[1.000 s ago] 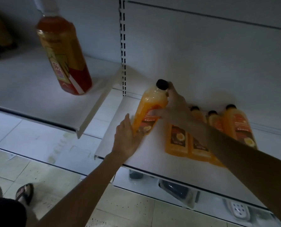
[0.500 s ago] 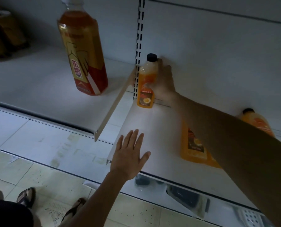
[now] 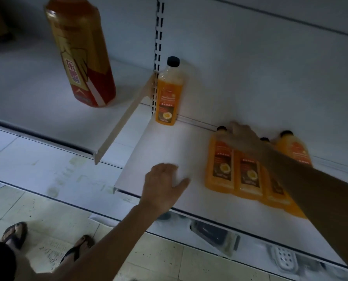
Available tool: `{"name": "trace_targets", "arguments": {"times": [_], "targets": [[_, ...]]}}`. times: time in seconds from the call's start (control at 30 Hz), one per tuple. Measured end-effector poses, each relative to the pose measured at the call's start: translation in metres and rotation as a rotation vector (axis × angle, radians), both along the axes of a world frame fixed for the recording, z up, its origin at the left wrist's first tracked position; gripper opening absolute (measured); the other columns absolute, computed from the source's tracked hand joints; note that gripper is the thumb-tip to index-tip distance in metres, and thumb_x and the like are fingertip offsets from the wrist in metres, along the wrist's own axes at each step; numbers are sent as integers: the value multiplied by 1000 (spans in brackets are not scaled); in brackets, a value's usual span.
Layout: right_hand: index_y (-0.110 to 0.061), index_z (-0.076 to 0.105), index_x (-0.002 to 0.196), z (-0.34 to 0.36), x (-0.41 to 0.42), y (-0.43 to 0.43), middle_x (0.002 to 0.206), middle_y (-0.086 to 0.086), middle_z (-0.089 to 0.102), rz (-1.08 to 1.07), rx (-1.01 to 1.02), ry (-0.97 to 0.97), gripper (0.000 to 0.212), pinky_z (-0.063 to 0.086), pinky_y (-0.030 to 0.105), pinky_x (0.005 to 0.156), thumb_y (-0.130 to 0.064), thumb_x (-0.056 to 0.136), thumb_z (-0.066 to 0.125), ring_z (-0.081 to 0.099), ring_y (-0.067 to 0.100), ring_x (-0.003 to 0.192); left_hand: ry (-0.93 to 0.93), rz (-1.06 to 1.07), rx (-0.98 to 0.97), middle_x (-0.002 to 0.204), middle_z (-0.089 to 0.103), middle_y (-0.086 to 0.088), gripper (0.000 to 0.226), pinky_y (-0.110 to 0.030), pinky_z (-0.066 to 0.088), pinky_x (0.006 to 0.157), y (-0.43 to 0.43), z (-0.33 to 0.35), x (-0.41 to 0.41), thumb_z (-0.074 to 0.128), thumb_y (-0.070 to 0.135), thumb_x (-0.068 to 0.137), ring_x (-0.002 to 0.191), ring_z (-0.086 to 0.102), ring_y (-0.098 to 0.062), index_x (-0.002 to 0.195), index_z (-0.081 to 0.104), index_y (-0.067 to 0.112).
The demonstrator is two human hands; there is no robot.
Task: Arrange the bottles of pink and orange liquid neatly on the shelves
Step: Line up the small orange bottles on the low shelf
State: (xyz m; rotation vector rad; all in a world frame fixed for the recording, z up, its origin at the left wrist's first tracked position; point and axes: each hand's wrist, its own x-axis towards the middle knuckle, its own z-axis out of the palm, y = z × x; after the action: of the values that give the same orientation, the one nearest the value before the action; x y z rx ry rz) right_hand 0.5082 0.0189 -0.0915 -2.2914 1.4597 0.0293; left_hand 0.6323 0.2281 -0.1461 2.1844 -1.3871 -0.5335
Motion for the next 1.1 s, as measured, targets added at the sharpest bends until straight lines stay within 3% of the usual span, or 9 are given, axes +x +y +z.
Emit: {"name": "trace_targets", "arguments": {"times": [0.17,0.27,0.37,0.6,0.73,0.83,0.93,1.0,1.1], "targets": [[-11,53,115,-25,-6,5,113,10,60,34,-65,21,53,48,41,88,-55,84,55,58,27,101,116,-4,117,156,14,1,101,-41,10,118,-44,5,-50,34,84,66,145,2,-19,141,38,17],[-6,52,120,-25,-1,8,117,12,55,6,-83,-82,43,45,36,87,-36,89,57,54,30,107,167,33,112,156,13,-5,93,-45,10,117,-56,-8,-65,43,81,69,144,1,-25,137,41,18],[-8,38,137,-16,4,14,133,15,42,36,-106,-178,50,37,31,88,-24,92,53,46,30,119,223,71,36,152,26,-6,86,-41,15,115,-59,-16,-68,56,75,67,142,11,-24,133,44,21],[-1,30,140,-16,4,22,139,22,41,13,-61,57,69,37,44,103,-50,93,44,40,37,127,404,17,-201,107,62,-2,39,-22,49,82,-50,-7,-47,71,22,77,96,59,-16,113,56,17],[-4,23,145,-17,4,30,149,18,31,-59,6,-161,75,31,44,108,-50,92,49,31,34,136,759,239,-290,92,62,4,27,-22,53,76,-40,0,-39,68,8,81,88,61,-16,89,55,30],[-11,28,146,-9,8,28,147,11,38,-226,293,-374,78,39,42,102,-52,86,58,41,30,132,928,282,-448,96,59,9,36,-17,53,75,-32,1,-35,68,2,81,87,60,-8,104,51,25],[-11,47,130,10,14,29,121,9,61,-263,681,-705,58,55,40,79,-31,80,70,62,28,107,875,180,-487,101,54,17,48,-13,52,76,-30,8,-25,70,3,80,91,58,-2,115,44,23],[-17,45,129,15,17,36,120,8,61,-212,622,-806,60,57,40,73,-19,77,74,63,24,102,772,130,-447,101,53,16,54,-8,49,72,-29,11,-15,71,4,79,89,58,-4,120,42,22],[-31,37,126,16,27,53,121,1,54,-18,372,-820,73,55,43,84,-13,69,80,58,22,108,780,198,-429,106,52,10,61,-6,48,66,-23,9,3,74,6,75,89,56,-6,123,41,20]]}}
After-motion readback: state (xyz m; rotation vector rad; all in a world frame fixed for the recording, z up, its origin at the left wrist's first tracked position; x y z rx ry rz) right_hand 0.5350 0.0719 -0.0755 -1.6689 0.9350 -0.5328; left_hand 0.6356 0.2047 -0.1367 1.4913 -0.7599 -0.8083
